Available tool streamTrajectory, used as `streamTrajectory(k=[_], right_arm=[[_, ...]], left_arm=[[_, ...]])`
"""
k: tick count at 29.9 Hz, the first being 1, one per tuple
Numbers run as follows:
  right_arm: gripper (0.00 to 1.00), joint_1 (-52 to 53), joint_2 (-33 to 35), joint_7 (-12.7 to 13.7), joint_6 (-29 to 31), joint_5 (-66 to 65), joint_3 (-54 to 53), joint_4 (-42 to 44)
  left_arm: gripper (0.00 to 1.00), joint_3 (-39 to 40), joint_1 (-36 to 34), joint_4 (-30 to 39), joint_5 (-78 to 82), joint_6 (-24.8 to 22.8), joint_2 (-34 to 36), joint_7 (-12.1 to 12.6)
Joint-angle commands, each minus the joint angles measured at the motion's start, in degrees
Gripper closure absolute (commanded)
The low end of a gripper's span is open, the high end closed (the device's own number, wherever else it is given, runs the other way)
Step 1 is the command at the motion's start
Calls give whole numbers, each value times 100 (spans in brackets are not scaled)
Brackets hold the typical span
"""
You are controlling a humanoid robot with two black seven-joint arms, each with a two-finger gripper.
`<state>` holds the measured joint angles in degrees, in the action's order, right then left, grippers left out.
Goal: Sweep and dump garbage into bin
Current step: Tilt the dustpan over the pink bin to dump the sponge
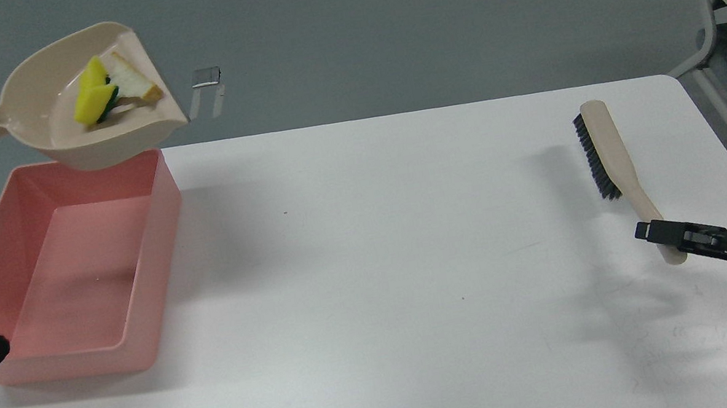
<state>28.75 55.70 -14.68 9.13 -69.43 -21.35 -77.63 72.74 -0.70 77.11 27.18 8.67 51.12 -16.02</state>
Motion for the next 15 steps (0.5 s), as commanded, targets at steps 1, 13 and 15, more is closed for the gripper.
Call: streamTrajectory(k=[1, 13, 15], right_arm=[[100, 8, -76, 9, 1, -9, -1, 2], [100, 25, -208, 44, 1, -9, 8, -33], [100, 34, -208, 44, 1, -9, 8, -33]], left_arm=[[100, 311, 806, -3, 111, -321, 537, -76], [100, 320, 1335, -170, 2553, -208, 1427, -586], [100, 320, 1335, -179, 3011, -67, 1524, -604]])
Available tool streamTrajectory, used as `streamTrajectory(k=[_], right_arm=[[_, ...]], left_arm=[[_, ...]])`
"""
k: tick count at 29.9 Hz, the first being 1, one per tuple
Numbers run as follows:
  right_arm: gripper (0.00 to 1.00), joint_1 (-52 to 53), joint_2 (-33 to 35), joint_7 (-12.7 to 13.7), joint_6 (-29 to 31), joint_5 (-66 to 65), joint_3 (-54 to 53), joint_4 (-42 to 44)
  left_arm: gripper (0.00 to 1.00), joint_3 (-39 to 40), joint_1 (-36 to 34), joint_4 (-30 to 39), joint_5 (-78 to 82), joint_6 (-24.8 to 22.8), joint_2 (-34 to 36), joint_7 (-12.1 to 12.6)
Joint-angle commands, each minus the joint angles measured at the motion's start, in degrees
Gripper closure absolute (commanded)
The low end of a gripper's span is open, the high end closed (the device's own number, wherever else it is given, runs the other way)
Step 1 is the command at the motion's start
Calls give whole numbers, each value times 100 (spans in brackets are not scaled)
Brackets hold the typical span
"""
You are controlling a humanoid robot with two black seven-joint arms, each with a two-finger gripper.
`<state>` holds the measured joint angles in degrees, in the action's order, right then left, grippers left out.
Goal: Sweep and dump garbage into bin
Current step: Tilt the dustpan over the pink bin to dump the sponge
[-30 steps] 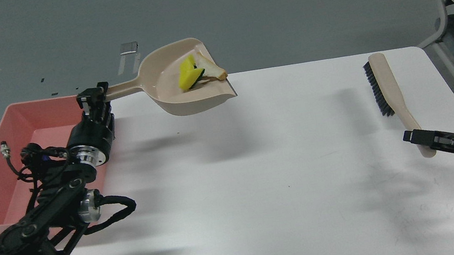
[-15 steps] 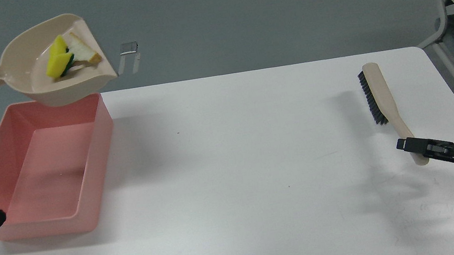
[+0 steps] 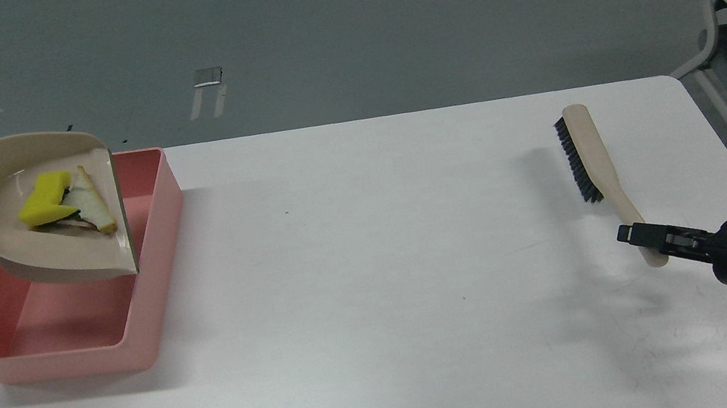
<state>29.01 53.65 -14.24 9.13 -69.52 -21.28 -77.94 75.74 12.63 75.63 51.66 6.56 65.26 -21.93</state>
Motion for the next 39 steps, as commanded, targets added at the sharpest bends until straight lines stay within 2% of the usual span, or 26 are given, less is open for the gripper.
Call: streamTrajectory(k=[1, 3, 7, 14, 17, 19, 21, 22, 24, 25, 27, 28, 29, 30, 32, 35, 39], right_arm=[[100, 9, -3, -8, 1, 0, 1, -1], [100, 9, -3, -8, 1, 0, 1, -1], [100, 9, -3, -8, 1, 0, -8, -1], [100, 26, -3, -17, 10, 0, -8, -1], [100, 26, -3, -35, 18, 0, -8, -1], [100, 17, -3, -44, 18, 0, -8, -1], [100, 9, -3, -44, 18, 0, -8, -1], [100, 9, -3, -44, 18, 0, -8, -1], [100, 9, -38, -44, 18, 0, -8, -1], [100, 17, -56, -44, 18, 0, -8, -1], [100, 17, -82, -44, 18, 0, -8, 7], [100, 17, -82, -44, 18, 0, -8, 7], [100, 17, -82, -44, 18, 0, -8, -1], [100, 17, -74, -44, 18, 0, -8, -1], [100, 17, -74, -44, 27, 0, -8, -1], [100, 26, -74, -52, 36, 9, 1, -1], [100, -9, -56, -61, 54, 9, 1, 7]], left_arm=[[100, 19, 3, -31, 895, 240, 162, -22], [100, 19, 3, -31, 1229, 336, 241, -48], [100, 28, 3, -31, 2240, 767, 662, -277], [100, 229, -190, -31, 2252, 1041, 1392, -295], [100, 423, -724, 21, 1832, 883, 1481, -268], [100, 415, -1287, 48, 1558, 506, 1525, -242], [100, 406, -2103, 197, 1321, -309, 1420, -50], [100, 406, -2107, 197, 1320, -313, 1420, -48], [100, 406, -2841, 442, 1093, -1048, 704, 546], [100, 397, -3010, 487, 1048, -1182, 447, 741], [100, 389, -3590, 601, 1004, -1656, -544, 1416], [100, 388, -3592, 602, 1003, -1658, -549, 1419], [100, 336, -3714, 584, 995, -1832, -1115, 1654], [100, 214, -3767, 532, 986, -1955, -1669, 1761], [100, 38, -3777, 409, 1021, -1974, -2338, 1841], [100, -366, -3812, 251, 1021, -1913, -3000, 1868], [100, -929, -3926, -39, 1039, -1404, -3941, 1868]])
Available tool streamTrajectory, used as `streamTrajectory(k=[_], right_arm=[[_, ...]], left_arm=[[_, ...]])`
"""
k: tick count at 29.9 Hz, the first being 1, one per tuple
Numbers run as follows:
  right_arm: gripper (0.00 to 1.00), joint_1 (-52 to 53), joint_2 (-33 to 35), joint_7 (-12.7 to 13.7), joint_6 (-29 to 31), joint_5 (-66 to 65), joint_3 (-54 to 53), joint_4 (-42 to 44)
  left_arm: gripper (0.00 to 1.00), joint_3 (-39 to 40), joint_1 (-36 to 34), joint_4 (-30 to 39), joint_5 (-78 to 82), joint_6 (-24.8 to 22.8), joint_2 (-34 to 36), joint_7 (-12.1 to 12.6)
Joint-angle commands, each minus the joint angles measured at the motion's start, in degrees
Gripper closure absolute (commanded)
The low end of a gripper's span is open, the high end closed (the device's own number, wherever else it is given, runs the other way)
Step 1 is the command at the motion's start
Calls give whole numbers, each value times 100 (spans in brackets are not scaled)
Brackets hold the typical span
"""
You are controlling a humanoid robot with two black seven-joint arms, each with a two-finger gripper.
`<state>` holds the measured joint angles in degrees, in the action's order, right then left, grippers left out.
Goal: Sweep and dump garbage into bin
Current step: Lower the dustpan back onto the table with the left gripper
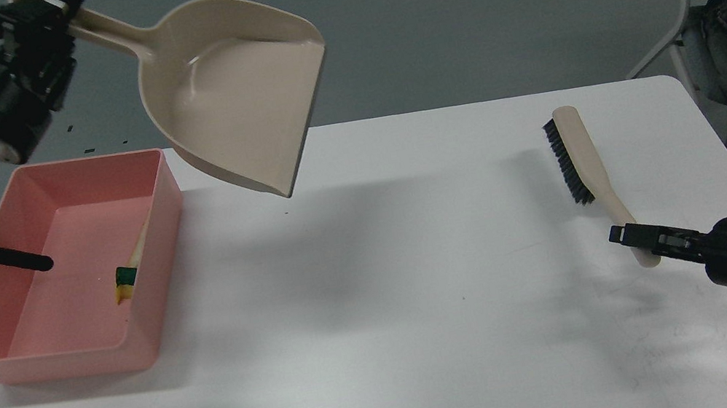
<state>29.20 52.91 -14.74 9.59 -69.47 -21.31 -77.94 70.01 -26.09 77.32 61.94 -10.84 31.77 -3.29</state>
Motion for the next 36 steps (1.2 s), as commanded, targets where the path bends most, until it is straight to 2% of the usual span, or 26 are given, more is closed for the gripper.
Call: streamTrajectory(k=[1, 3, 6, 11, 14, 15, 16, 19, 27, 34, 35, 36], right_arm=[[100, -28, 17, -11, 8, 4, 12, 6], [100, -37, 8, -11, 8, 4, 12, 6], [100, -46, 8, -11, 17, 4, 12, -2], [100, -55, 0, -11, 17, 4, 30, -20], [100, -63, 0, -11, 17, 4, 30, -20], [100, -63, 0, -11, 17, 4, 30, -20], [100, -63, -9, -11, 17, 4, 39, -20], [100, -63, -9, -11, 17, 4, 47, -20], [100, -90, -9, -11, 17, 4, 48, -29], [100, -90, -9, -11, 25, 4, 48, -20], [100, -90, -9, -11, 25, 4, 56, -20], [100, -90, -9, -11, 25, 4, 56, -20]], left_arm=[[100, -548, -54, -392, 3, 528, -802, -31], [100, -751, -63, -586, 3, 696, -997, -93], [100, -1156, -72, -1052, 82, 1258, -1524, -189], [100, -1824, -133, -1711, 82, 2164, -1859, -751], [100, -2324, -142, -2211, 82, 2673, -2017, -1374], [100, -2326, -142, -2213, 82, 2675, -2017, -1376], [100, -2430, -142, -2335, 73, 2796, -2026, -1533], [100, -2624, -116, -2529, 73, 3078, -2166, -1788], [100, -2941, -11, -2634, 64, 3474, -2289, -1991], [100, -3073, 16, -3030, 38, 3483, -2439, -2035], [98, -3073, 16, -3048, 29, 3483, -2448, -2035], [80, -3073, 16, -3065, -6, 3483, -2448, -2035]])
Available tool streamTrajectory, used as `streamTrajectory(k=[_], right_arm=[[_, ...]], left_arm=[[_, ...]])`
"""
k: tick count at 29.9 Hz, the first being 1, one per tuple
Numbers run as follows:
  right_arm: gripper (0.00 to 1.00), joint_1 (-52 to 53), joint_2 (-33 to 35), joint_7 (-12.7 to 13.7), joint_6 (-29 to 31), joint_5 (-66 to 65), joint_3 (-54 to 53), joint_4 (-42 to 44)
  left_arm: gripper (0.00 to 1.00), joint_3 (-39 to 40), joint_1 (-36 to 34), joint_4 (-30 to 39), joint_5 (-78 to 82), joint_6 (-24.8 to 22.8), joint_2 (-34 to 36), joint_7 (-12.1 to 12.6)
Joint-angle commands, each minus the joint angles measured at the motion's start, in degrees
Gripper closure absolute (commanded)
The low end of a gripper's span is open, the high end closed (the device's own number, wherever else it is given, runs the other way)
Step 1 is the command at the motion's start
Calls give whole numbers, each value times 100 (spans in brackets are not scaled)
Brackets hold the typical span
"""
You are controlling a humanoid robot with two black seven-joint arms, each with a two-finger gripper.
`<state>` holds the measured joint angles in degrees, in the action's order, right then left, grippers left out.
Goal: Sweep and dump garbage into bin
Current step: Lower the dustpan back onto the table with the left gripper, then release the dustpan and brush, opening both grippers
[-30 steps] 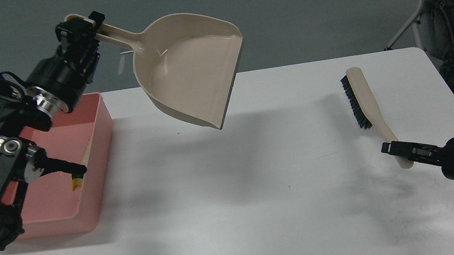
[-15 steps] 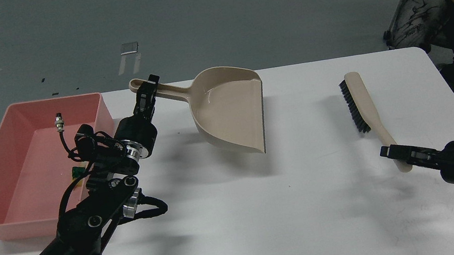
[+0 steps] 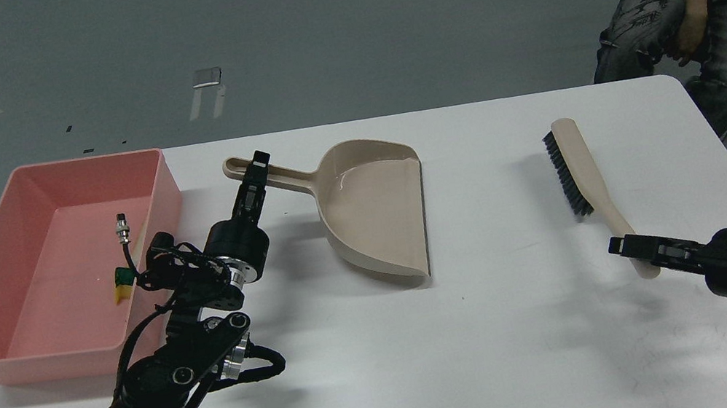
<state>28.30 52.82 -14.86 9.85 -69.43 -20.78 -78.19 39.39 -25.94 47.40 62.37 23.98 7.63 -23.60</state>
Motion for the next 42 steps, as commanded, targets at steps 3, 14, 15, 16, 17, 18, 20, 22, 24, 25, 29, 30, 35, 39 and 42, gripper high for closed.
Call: streamTrajectory(k=[3, 14, 15, 16, 17, 18, 20, 22, 24, 25, 29, 30, 35, 39, 42], right_arm=[[100, 0, 0, 0, -1, 0, -5, 6], [100, 0, -97, 0, 34, 8, 4, 6], [100, 0, -97, 0, 43, 8, 13, 6], [100, 0, -97, 0, 78, 8, 4, 15], [100, 0, -97, 0, 78, 8, 4, 23], [100, 0, -97, 9, 78, 8, 4, 23], [100, -8, -97, 9, 78, 8, 13, 41], [100, -17, -97, 9, 78, 8, 22, 41], [100, -52, -97, 27, 78, 8, 22, 41], [98, -52, -97, 35, 78, 8, 22, 41], [69, -87, -97, 79, 78, 8, 22, 50], [65, -88, -97, 79, 78, 8, 22, 50], [49, -88, -97, 79, 78, 8, 13, 32], [36, -96, -44, 79, 78, 8, 13, 32], [24, -96, 17, 79, 61, 17, -13, 6]], left_arm=[[42, -10, 10, -73, -58, 1, -33, -5], [2, -564, 238, 14, -58, -60, 90, 13], [2, -564, 265, 15, -50, -60, 99, 13], [2, -564, 291, 32, -50, -60, 107, 13], [2, -564, 291, 67, -67, -78, 134, 13], [2, -564, 291, 85, -67, -95, 160, 13], [2, -564, 326, 225, -67, -218, 335, 13], [2, -573, 440, 461, -67, -419, 519, 13], [2, -573, 581, 699, -67, -578, 678, 22], [2, -573, 625, 779, -67, -614, 722, 22], [2, -564, 844, 1218, -76, -675, 1038, 39], [2, -564, 871, 1271, -67, -684, 1083, 48], [2, -546, 986, 1631, -76, -737, 1355, 57], [2, -529, 1030, 1895, -76, -816, 1531, 74], [2, -485, 1100, 2123, -85, -860, 1663, 101]])
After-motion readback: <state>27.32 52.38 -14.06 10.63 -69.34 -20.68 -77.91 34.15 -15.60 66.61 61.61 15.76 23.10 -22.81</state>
